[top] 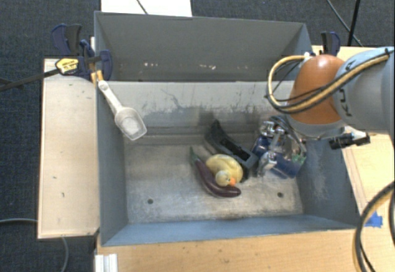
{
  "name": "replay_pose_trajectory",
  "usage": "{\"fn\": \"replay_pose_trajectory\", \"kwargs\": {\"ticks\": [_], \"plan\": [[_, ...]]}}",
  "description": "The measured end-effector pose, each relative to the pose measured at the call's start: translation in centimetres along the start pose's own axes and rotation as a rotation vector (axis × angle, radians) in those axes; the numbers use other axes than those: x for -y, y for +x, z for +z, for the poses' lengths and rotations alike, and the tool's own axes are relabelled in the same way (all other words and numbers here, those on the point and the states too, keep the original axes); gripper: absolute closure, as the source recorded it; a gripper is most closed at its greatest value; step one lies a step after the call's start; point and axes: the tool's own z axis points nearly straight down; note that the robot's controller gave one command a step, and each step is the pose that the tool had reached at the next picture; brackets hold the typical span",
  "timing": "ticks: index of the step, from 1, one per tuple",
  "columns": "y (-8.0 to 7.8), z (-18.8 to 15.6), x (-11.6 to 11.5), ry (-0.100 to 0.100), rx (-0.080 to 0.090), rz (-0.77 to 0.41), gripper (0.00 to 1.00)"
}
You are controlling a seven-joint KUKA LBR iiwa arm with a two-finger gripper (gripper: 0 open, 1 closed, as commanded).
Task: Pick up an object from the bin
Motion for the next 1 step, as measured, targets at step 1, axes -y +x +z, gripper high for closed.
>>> {"fn": "replay_pose_trajectory", "kwargs": {"ticks": [1], "plan": [[-0.14, -0.13, 0.31, -0.005, 0.0, 0.012, 1.0]]}}
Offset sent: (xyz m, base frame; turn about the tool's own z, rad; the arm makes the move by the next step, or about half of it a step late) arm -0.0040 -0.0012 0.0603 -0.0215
